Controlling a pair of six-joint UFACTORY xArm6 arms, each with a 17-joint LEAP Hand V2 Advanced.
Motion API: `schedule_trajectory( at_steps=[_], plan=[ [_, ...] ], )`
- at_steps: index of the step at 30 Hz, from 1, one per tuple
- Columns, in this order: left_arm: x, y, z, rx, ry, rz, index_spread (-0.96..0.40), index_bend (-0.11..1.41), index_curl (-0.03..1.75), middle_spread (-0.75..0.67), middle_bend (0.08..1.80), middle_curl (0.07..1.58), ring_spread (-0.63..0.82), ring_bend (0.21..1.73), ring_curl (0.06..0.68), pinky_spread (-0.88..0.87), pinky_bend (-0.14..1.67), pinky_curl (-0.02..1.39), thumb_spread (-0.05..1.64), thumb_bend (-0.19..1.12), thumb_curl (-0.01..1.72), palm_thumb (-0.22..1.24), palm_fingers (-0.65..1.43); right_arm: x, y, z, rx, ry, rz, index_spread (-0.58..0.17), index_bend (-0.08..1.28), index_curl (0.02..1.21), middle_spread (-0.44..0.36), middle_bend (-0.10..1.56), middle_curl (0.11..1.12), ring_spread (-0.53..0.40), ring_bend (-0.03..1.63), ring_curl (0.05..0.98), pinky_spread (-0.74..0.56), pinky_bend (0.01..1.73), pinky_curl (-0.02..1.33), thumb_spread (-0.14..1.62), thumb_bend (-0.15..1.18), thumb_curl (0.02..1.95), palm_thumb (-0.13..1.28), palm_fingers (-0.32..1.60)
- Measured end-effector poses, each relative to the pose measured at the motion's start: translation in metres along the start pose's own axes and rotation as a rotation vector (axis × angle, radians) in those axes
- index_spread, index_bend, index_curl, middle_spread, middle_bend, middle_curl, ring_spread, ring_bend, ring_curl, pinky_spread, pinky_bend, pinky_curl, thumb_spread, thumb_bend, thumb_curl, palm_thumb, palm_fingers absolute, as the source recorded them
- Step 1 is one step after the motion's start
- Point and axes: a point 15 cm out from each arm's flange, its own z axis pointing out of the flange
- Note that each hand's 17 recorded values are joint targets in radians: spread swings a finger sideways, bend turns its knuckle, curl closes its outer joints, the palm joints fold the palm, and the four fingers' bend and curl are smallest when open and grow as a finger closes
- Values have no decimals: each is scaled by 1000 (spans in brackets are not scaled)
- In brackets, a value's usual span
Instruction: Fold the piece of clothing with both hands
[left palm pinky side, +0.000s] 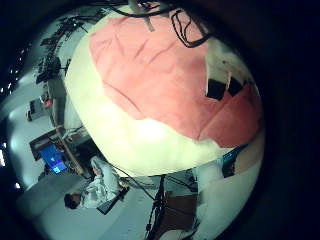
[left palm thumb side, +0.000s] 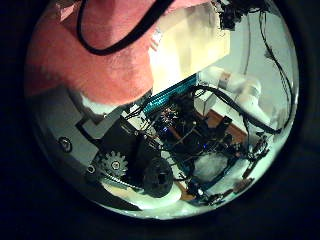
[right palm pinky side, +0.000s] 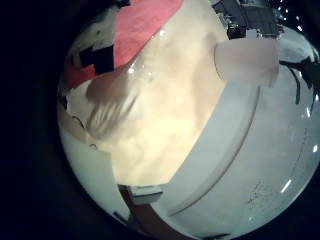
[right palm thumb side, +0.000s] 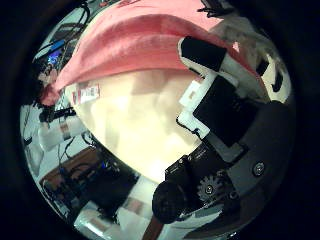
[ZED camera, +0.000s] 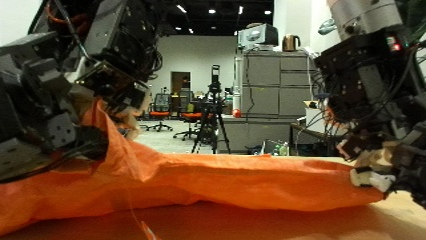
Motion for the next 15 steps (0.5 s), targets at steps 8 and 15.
schedule_trajectory(
  at_steps=[8, 15],
  plan=[
    [-7, 4, -30, 9, -1, 13, -665, 318, 871, -514, 1020, 564, -580, 866, 434, -729, 895, 518, 1089, 47, 1227, 712, 1139, 9, 0, -48, 104, 28, 39, -264, 1092, 800, -144, 1284, 775, -210, 1372, 660, -261, 1267, 745, 1133, -7, 577, 1085, 1156],
    [-32, -7, -44, -19, 2, 0, -672, 325, 880, -514, 1015, 560, -580, 862, 435, -742, 883, 513, 1092, 42, 1237, 713, 1142, 22, -43, -92, 187, 13, 75, -254, 1102, 799, -139, 1290, 767, -211, 1378, 655, -257, 1255, 757, 1121, -7, 609, 1108, 1158]
  ],
)
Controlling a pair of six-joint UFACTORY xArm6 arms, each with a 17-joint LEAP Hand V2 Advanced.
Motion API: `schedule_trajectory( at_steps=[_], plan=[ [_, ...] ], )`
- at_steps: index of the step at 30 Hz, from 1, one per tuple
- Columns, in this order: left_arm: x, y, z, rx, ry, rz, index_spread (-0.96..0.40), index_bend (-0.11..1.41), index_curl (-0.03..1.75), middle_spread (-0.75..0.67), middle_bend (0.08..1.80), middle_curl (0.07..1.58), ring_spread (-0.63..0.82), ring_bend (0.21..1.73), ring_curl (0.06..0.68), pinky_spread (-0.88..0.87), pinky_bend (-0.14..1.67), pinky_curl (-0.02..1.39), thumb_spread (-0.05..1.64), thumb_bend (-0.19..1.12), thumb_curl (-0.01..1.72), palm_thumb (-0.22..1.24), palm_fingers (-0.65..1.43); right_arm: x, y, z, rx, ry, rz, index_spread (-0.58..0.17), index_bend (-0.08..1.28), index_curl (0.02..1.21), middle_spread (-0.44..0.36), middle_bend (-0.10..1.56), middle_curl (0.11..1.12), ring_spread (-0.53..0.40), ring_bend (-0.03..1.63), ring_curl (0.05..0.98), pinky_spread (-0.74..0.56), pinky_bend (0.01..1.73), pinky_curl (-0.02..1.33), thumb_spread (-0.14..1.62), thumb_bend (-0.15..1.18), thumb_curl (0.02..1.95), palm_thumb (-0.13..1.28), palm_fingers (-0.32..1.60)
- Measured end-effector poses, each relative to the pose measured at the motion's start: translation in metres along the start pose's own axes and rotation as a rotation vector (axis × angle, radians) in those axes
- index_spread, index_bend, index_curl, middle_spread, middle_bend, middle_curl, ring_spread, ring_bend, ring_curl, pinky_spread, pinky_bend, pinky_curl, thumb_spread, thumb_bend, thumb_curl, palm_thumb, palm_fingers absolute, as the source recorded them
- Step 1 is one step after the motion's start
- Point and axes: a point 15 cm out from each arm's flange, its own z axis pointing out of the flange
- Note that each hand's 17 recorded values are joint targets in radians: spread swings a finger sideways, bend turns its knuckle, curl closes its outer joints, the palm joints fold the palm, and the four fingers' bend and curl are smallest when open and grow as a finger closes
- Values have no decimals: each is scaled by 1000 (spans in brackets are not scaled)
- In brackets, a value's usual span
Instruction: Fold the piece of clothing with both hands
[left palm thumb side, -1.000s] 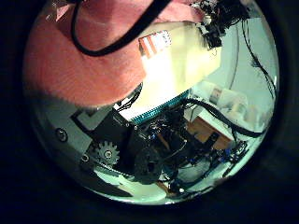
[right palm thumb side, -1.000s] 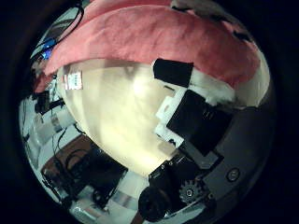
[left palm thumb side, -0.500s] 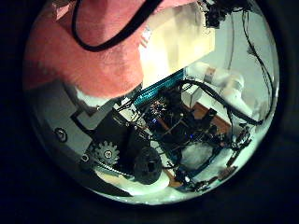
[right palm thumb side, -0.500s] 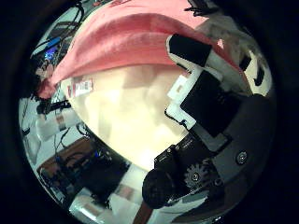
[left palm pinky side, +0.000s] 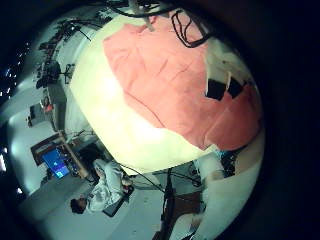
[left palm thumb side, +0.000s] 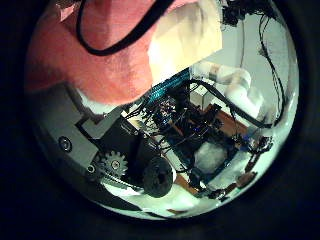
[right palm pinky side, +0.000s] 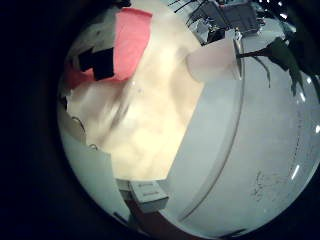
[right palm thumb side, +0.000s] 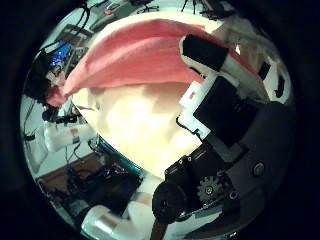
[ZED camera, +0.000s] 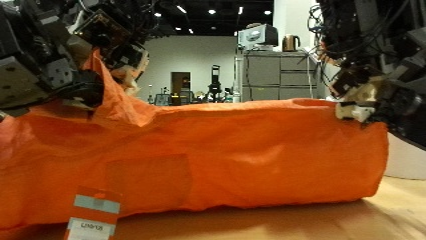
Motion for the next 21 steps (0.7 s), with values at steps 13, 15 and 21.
schedule_trajectory(
  at_steps=[13, 15, 21],
  plan=[
    [-67, -56, -23, -20, -22, -67, -681, 312, 890, -517, 1014, 559, -580, 846, 433, -741, 858, 508, 1091, 24, 1236, 720, 1130, 6, -117, 10, 42, -17, 23, -247, 1109, 794, -136, 1301, 755, -200, 1385, 649, -260, 1245, 783, 1105, -10, 648, 1099, 1154],
    [-79, -69, -23, -3, -20, -92, -681, 306, 890, -516, 1012, 558, -580, 845, 434, -741, 858, 508, 1092, 22, 1235, 721, 1129, 5, -134, 16, 42, -19, 24, -246, 1110, 793, -135, 1302, 753, -200, 1386, 648, -261, 1242, 788, 1106, -10, 654, 1096, 1154],
    [-111, -106, -17, 1, -13, -140, -685, 295, 894, -516, 1005, 556, -578, 845, 436, -743, 843, 508, 1098, 22, 1231, 734, 1122, -1, -183, 39, 36, -23, 21, -246, 1108, 792, -135, 1306, 749, -199, 1392, 647, -260, 1236, 799, 1118, -9, 667, 1088, 1153]
  ],
)
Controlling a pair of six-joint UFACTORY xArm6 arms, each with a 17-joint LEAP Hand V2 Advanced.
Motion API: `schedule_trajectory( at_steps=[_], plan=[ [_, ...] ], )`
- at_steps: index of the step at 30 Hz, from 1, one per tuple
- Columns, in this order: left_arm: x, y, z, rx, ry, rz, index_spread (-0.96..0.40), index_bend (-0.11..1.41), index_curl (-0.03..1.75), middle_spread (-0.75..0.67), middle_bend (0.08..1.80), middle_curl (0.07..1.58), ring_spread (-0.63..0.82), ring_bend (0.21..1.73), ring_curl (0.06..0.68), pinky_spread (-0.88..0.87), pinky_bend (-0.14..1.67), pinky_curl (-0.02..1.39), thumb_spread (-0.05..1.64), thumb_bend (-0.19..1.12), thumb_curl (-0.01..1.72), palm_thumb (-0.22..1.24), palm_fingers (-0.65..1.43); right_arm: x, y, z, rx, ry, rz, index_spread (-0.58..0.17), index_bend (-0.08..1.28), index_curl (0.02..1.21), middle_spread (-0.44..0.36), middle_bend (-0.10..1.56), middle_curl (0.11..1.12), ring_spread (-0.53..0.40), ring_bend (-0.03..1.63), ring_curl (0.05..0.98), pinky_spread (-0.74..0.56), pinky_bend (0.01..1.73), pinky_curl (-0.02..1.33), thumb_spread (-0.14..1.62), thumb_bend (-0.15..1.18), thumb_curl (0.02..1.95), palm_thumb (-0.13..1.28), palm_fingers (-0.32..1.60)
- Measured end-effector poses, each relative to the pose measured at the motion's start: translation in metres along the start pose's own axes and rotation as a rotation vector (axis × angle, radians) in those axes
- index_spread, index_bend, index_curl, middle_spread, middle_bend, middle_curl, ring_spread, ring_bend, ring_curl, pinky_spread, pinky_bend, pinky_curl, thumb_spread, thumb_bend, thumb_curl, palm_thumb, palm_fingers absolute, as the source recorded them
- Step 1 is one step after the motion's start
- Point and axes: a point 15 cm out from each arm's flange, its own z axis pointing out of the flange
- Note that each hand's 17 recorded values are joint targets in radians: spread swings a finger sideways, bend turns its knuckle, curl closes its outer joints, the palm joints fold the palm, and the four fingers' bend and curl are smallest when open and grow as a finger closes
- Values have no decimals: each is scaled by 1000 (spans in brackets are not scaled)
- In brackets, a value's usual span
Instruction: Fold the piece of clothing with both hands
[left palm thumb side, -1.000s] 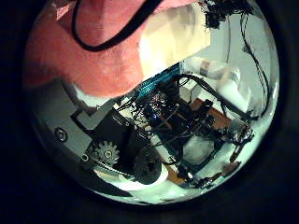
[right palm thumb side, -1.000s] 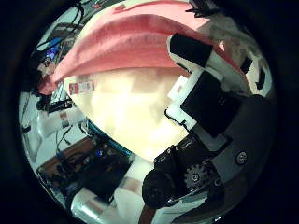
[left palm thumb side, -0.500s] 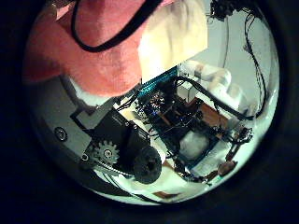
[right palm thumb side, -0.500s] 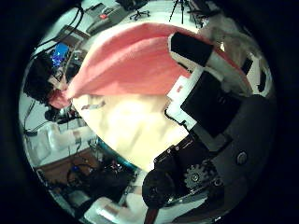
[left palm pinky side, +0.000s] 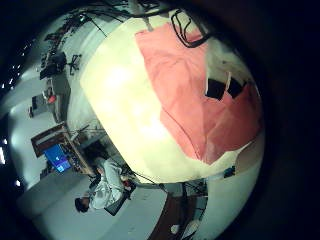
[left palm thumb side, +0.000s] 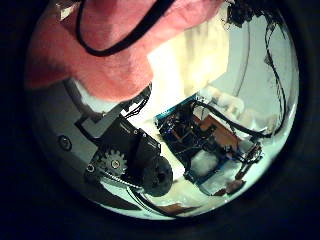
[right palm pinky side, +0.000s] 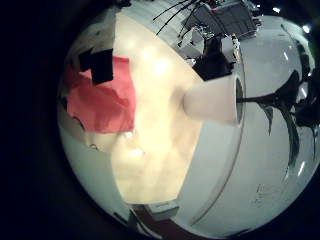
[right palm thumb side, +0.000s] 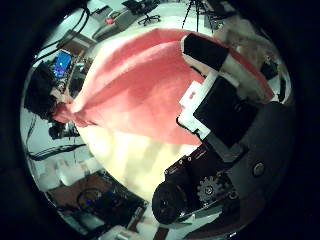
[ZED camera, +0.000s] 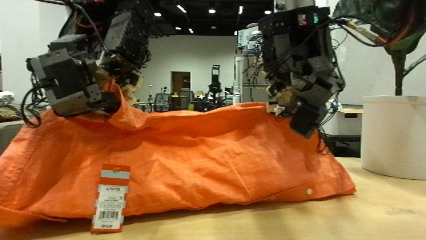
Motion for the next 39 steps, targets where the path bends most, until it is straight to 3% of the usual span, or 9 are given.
schedule_trajectory(
  at_steps=[9, 19, 22, 27, 29, 30, 32, 36, 39],
  plan=[
    [-39, -55, 10, 16, -18, -39, -684, 277, 901, -524, 979, 554, -577, 825, 437, -744, 807, 511, 1115, 26, 1203, 764, 1083, -19, -56, 33, 1, -8, 0, -249, 1107, 794, -134, 1315, 744, -201, 1396, 649, -254, 1226, 816, 1141, -10, 677, 1068, 1146],
    [-65, -83, 29, 79, 73, -187, -612, 119, 897, -520, 930, 575, -564, 863, 466, -734, 791, 542, 1119, -27, 1088, 707, 868, -21, -81, 79, -9, -8, 69, -259, 1070, 790, -143, 1297, 736, -207, 1392, 643, -262, 1222, 831, 1265, -30, 554, 849, 1127],
    [-66, -90, 30, 122, 151, -242, -540, 74, 864, -494, 899, 588, -553, 932, 494, -724, 837, 570, 1126, -31, 1018, 660, 738, -13, -90, 87, 25, -3, 128, -269, 1010, 768, -140, 1260, 713, -211, 1377, 628, -279, 1204, 814, 1305, -18, 513, 820, 1137],
    [-77, -106, 19, 243, 255, -328, -281, 129, 766, -309, 655, 567, -405, 983, 536, -638, 937, 641, 1177, -24, 837, 567, 282, 1, -110, 83, 120, -7, 180, -316, 623, 693, -159, 1010, 633, -237, 1353, 583, -462, 1181, 724, 1404, -13, 430, 772, 815],
    [-87, -108, 11, 293, 255, -365, -182, 201, 749, -166, 530, 529, -250, 877, 514, -499, 836, 633, 1203, -27, 771, 537, 18, 8, -123, 71, 184, -8, 196, -326, 479, 673, -168, 930, 615, -250, 1332, 574, -496, 1212, 710, 1435, -14, 395, 744, 639],
    [-91, -107, 8, 311, 253, -389, -164, 207, 746, -142, 526, 533, -224, 873, 519, -471, 832, 643, 1208, -25, 757, 534, 18, 11, -127, 64, 210, -9, 202, -332, 419, 647, -169, 895, 599, -256, 1305, 553, -508, 1225, 690, 1447, -11, 381, 737, 614],
    [-99, -105, 4, 347, 246, -426, -73, 234, 710, -8, 444, 466, -60, 766, 448, -288, 680, 590, 1235, -21, 687, 512, -47, 20, -133, 46, 255, -17, 226, -339, 375, 618, -163, 822, 578, -266, 1244, 527, -489, 1200, 673, 1467, -12, 354, 716, 493],
    [-109, -97, -10, 426, 200, -464, 33, 222, 649, 177, 329, 401, 215, 623, 368, 119, 484, 495, 1274, -21, 584, 472, -96, 52, -127, 13, 309, -4, 271, -350, 424, 606, -150, 773, 554, -250, 1134, 472, -377, 1020, 625, 1492, -7, 311, 692, 351],
    [-117, -84, -31, 519, 155, -492, 68, 189, 602, 228, 290, 381, 329, 554, 329, 282, 414, 442, 1286, -16, 529, 468, -41, 64, -110, 0, 302, 4, 279, -362, 478, 608, -155, 777, 546, -238, 1067, 436, -236, 895, 583, 1498, -8, 287, 676, 309]
  ],
)
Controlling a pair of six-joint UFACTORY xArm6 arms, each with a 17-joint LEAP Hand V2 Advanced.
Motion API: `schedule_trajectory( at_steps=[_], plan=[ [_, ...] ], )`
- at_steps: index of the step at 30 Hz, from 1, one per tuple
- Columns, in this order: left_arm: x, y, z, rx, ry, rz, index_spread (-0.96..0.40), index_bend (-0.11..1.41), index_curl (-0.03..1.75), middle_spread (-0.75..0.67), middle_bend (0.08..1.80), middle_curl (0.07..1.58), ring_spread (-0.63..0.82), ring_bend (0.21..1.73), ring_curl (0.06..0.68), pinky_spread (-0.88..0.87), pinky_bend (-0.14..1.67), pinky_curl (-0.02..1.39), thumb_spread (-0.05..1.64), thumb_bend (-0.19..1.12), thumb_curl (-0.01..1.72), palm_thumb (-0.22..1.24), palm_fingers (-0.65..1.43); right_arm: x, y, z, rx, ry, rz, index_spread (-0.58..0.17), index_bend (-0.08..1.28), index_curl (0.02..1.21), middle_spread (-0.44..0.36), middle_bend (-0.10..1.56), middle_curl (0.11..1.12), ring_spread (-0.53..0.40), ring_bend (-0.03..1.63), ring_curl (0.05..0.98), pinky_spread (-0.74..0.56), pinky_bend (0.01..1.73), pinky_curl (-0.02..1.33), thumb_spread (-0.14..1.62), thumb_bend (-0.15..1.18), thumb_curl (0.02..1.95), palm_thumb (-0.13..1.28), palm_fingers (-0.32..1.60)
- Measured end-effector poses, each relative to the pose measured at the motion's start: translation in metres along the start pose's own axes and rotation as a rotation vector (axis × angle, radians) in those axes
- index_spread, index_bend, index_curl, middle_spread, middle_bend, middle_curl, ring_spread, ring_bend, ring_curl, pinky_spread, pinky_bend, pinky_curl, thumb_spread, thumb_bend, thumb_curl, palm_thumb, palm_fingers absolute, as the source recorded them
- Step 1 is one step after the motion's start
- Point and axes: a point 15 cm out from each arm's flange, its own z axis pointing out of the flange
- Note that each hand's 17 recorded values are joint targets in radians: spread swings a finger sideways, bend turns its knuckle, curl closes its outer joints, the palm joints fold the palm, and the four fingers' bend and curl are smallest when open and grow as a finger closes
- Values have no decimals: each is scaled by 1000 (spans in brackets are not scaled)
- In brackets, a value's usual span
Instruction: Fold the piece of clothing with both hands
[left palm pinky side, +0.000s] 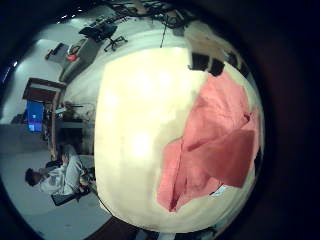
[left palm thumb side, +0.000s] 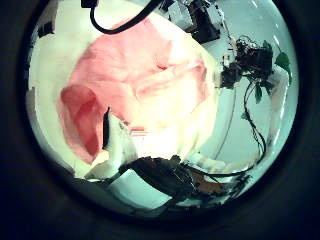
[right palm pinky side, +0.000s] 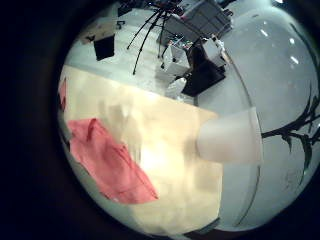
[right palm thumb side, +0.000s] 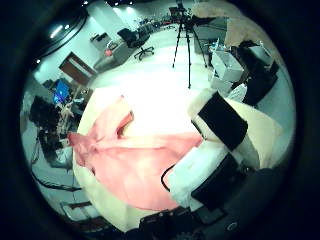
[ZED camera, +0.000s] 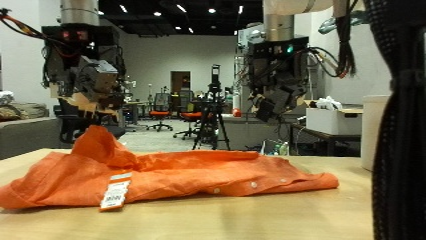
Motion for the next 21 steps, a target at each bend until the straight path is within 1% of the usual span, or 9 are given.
schedule_trajectory(
  at_steps=[2, 3, 5, 6, 10, 12, 14, 17, 21],
  plan=[
    [-1, 8, -16, 38, -6, 0, 73, 186, 578, 230, 269, 371, 362, 536, 315, 345, 384, 418, 1291, -14, 499, 469, -3, 6, 16, -9, -30, 8, -19, -390, 530, 614, -170, 803, 546, -225, 955, 397, -104, 823, 556, 1490, -11, 275, 663, 257],
    [-1, 15, -21, 46, -8, 4, 74, 185, 566, 228, 261, 367, 373, 525, 308, 364, 379, 411, 1288, -15, 487, 470, 13, 8, 26, -11, -57, 12, -39, -413, 579, 620, -178, 791, 537, -193, 867, 376, 11, 757, 542, 1479, -13, 266, 651, 165],
    [0, 28, -30, 46, -8, 23, 72, 185, 551, 226, 247, 361, 382, 511, 299, 380, 362, 395, 1281, -15, 471, 472, 30, 12, 50, -11, -140, 17, -94, -425, 582, 611, -176, 777, 526, -163, 811, 356, 99, 702, 518, 1469, -13, 258, 639, 106],
    [1, 36, -28, 28, -6, 34, 72, 181, 535, 220, 237, 357, 390, 501, 292, 394, 351, 385, 1276, -15, 454, 471, 43, 14, 63, -11, -189, 17, -120, -426, 560, 591, -175, 724, 500, -119, 751, 331, 164, 660, 490, 1458, -22, 246, 610, 26],
    [21, 74, -14, -88, 15, 89, 76, 161, 492, 216, 221, 355, 405, 479, 281, 422, 333, 368, 1266, -18, 416, 459, 53, 25, 117, -6, -395, -8, -237, -418, 447, 513, -183, 594, 434, -2, 626, 276, 271, 569, 418, 1423, -40, 211, 468, -50],
    [35, 94, -7, -153, 24, 118, 84, 157, 475, 215, 212, 355, 414, 477, 280, 437, 331, 364, 1265, -20, 402, 448, 46, 28, 137, 4, -473, -21, -265, -417, 429, 491, -160, 461, 398, 32, 607, 268, 293, 560, 403, 1404, -39, 201, 416, -74],
    [44, 114, 2, -215, 30, 139, 92, 156, 449, 220, 201, 352, 430, 465, 273, 448, 326, 355, 1257, -25, 380, 421, 35, 29, 155, 15, -540, -32, -286, -414, 359, 455, -171, 464, 384, 72, 523, 244, 312, 500, 377, 1363, -42, 189, 326, -44],
    [51, 137, 17, -282, 33, 161, 96, 159, 423, 225, 191, 347, 445, 462, 269, 464, 318, 346, 1257, -20, 359, 407, 36, 24, 175, 32, -616, -48, -315, -409, 310, 425, -166, 414, 364, 107, 458, 226, 320, 442, 350, 1337, -29, 183, 275, -23],
    [58, 151, 27, -320, 36, 180, 100, 162, 398, 225, 189, 341, 459, 458, 263, 468, 310, 337, 1251, -17, 339, 397, 37, 13, 197, 63, -693, -65, -341, -406, 266, 399, -164, 369, 347, 134, 397, 211, 313, 383, 326, 1316, -26, 178, 214, 14]
  ],
)
